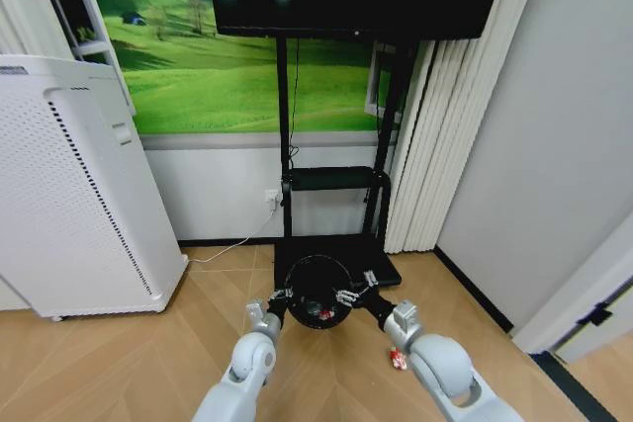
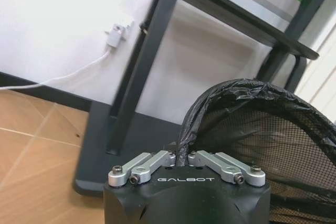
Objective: Pick up the trash bin and place the garbage on the floor into it.
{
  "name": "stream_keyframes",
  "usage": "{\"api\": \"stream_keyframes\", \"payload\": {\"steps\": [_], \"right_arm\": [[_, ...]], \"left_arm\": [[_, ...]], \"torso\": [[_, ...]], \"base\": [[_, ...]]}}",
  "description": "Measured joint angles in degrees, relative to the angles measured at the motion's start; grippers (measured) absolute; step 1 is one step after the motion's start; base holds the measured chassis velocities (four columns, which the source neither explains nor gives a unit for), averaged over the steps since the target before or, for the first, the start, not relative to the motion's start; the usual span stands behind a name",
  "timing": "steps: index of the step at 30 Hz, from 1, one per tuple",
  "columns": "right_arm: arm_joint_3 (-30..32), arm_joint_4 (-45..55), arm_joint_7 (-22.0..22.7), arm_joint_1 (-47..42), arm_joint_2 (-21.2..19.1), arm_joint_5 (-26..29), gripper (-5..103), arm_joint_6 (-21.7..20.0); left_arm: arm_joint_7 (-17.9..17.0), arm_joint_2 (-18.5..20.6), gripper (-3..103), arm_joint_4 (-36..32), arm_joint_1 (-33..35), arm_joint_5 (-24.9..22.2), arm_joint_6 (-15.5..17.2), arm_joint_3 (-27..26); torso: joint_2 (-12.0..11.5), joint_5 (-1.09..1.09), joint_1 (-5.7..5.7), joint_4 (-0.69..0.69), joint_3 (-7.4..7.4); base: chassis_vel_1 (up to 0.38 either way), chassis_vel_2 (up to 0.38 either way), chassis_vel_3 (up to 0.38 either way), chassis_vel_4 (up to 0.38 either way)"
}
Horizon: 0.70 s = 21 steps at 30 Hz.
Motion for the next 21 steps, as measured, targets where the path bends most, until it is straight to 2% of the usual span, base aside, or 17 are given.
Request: {"api": "stream_keyframes", "payload": {"steps": [1,4,5,6,7,10,12,17,21], "right_arm": [[0.0,0.0,0.0,0.0,0.0,0.0,96,0.0],[3.9,0.3,6.0,-0.7,1.0,3.9,100,-0.4],[3.9,0.3,6.0,-0.7,1.0,3.9,100,-0.4],[5.9,-0.3,8.6,-1.3,1.9,5.0,100,-0.5],[7.5,-1.3,9.2,-1.9,2.5,4.6,100,-0.6],[8.9,-2.5,9.6,-2.5,3.1,3.8,100,-0.7],[10.7,-7.3,11.9,-3.7,5.6,2.6,100,-0.3],[11.9,-14.3,13.0,-4.2,8.7,0.8,100,1.3],[12.5,-18.4,10.9,-4.6,9.8,-0.1,100,3.2]], "left_arm": [[0.0,0.0,4,0.0,0.0,0.0,0.0,0.0],[2.7,0.4,4,-1.6,2.5,3.9,-0.5,-4.9],[2.7,0.4,4,-1.6,2.5,3.9,-0.5,-4.9],[5.0,1.0,4,-2.4,4.2,6.0,-0.9,-8.6],[6.0,1.6,4,-3.7,5.9,6.3,-0.9,-10.9],[6.8,2.3,4,-5.2,7.5,6.2,-0.7,-12.8],[9.4,4.3,4,-9.1,12.0,6.4,-0.6,-16.9],[10.7,4.1,4,-12.9,16.0,7.0,-0.5,-19.9],[11.0,3.8,4,-15.9,18.0,7.6,-0.1,-21.8]], "torso": [[0.0,0.0,0.0,0.0,0.0],[0.0,-0.01,0.0,-0.01,0.0],[0.0,-0.01,0.0,-0.01,0.0],[0.0,0.0,0.0,0.01,0.0],[0.0,0.01,0.0,0.02,0.0],[0.0,0.0,0.0,0.02,-0.01],[0.0,0.02,0.0,0.02,-0.01],[0.0,0.0,0.0,0.01,0.0],[0.0,0.0,0.0,0.0,-0.01]], "base": [[0.0,0.0,0.0,0.0],[0.0,0.0,0.0,0.0],[0.0,0.0,0.0,0.0],[0.0,0.0,0.0,0.0],[0.0,0.0,0.0,0.0],[0.0,0.0,0.0,0.0],[0.0,0.0,0.0,0.0],[0.0,0.0,0.0,0.0],[0.0,0.0,0.0,0.0]]}}
